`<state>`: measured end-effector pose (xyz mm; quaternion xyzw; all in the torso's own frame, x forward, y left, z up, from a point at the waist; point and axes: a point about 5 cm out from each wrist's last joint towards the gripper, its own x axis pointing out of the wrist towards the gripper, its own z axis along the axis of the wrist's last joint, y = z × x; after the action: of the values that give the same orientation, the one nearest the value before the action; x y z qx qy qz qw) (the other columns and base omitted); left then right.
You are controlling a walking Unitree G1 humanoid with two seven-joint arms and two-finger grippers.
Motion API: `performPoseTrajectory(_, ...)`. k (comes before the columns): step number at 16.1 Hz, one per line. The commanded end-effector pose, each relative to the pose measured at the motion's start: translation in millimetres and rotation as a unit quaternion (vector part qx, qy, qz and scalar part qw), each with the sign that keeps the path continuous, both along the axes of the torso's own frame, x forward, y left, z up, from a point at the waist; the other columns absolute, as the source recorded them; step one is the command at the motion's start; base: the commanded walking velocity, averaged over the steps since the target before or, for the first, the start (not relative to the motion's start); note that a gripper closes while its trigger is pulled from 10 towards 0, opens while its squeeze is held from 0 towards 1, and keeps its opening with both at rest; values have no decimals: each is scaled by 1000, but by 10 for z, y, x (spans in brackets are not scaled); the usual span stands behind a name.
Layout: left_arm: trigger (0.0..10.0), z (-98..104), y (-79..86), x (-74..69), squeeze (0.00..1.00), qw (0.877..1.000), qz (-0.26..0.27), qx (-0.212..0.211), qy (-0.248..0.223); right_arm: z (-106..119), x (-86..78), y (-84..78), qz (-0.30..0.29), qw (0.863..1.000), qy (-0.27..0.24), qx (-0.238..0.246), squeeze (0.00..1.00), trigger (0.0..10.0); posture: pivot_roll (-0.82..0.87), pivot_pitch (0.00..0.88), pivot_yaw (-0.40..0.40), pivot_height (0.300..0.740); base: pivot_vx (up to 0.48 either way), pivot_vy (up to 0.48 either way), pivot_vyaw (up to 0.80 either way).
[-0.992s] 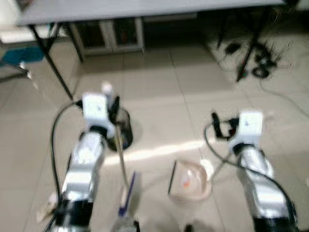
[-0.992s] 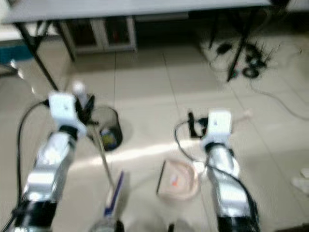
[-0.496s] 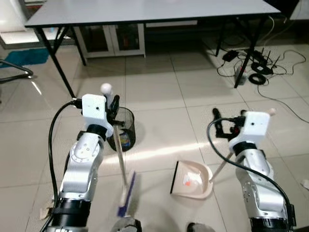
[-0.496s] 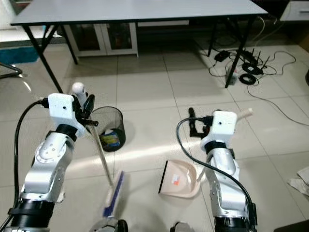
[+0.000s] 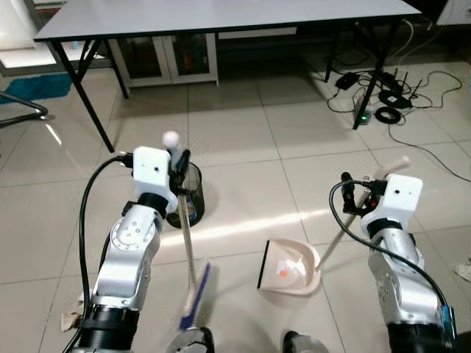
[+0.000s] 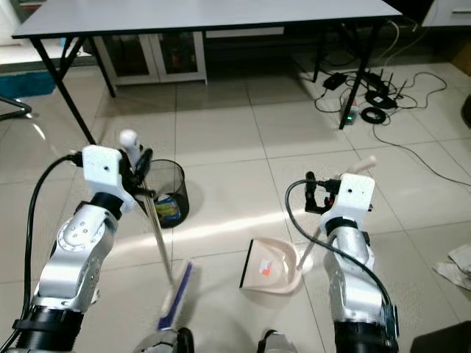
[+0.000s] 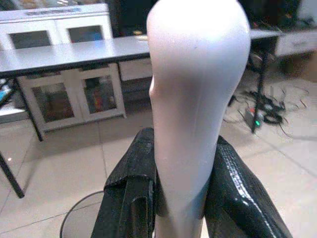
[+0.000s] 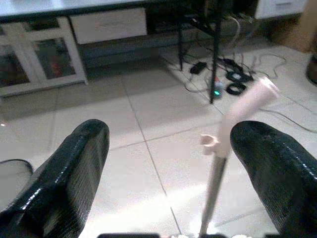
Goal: Sweep floor
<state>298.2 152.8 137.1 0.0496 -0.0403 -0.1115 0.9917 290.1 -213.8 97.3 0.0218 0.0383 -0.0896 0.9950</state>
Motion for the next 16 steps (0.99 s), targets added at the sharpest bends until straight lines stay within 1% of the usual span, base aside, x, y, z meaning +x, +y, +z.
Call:
performPoseTrajectory(1, 10000, -71, 14, -47, 0, 999, -19, 30, 13, -59, 62, -66, -18, 1000, 4, 2, 1000, 10000, 29, 154, 64, 740, 0, 0, 0)
performPoseTrajectory(2, 10000, -83, 11, -62, 0, 999, -25, 36, 14, -77, 81, -80, -22, 1000, 6, 4, 1000, 10000, 32, 160, 64, 740, 0, 0, 0)
performPoseTrajectory(3, 10000, -92, 7, -94, 0, 998, -35, 46, 15, -123, 140, -119, -38, 999, 13, 12, 1000, 10000, 44, 177, 64, 740, 0, 0, 0)
performPoseTrajectory(6, 10000, -76, 35, -137, 0, 998, -35, 49, 15, -191, 215, -150, -53, 998, 23, 26, 1000, 10000, 60, 198, 69, 740, 0, 0, 0)
performPoseTrajectory(7, 10000, -56, 48, -159, 0, 998, -35, 52, 11, -206, 216, -164, -59, 998, 21, 32, 1000, 10000, 69, 214, 73, 740, 0, 0, 0)
performPoseTrajectory(8, 10000, -23, 65, -167, 0, 998, -35, 55, 3, -218, 236, -181, -65, 997, 16, 34, 1000, 10000, 70, 226, 80, 740, 0, 0, 0)
performPoseTrajectory(10, 10000, 34, 89, -170, 0, 999, -30, 44, -9, -212, 246, -205, -75, 996, 5, 38, 1000, 10000, 67, 245, 86, 740, 0, 0, 0)
performPoseTrajectory(11, 10000, 107, 67, -136, 0, 999, -32, 36, -16, -137, 271, -203, -77, 996, -20, 43, 1000, 10000, 71, 251, 87, 740, 0, 0, 0)
performPoseTrajectory(12, 10000, 163, 49, -119, 0, 999, -31, 34, -27, -114, 271, -193, -72, 997, -19, 27, 969, 10000, 74, 259, 90, 740, 0, 0, 0)
performPoseTrajectory(13, 10000, 189, 31, -103, 0, 998, -30, 34, -31, -97, 250, -174, -67, 997, -24, 25, 141, 10000, 68, 266, 90, 740, 0, 0, 0)
performPoseTrajectory(14, 10000, 204, 3, -91, 0, 998, -33, 33, -34, -62, 200, -145, -62, 997, -38, 26, 0, 10000, 62, 265, 92, 740, 0, 0, 0)
performPoseTrajectory(15, 10000, 216, -20, -86, 0, 998, -33, 27, -42, 4, 132, -94, -50, 997, -62, 22, 0, 10000, 58, 264, 92, 740, 0, 0, 0)
performPoseTrajectory(16, 10000, 216, -28, -82, 0, 998, -33, 25, -43, 46, 91, -63, -44, 996, -76, 23, 0, 10000, 47, 260, 93, 740, 0, 0, 0)
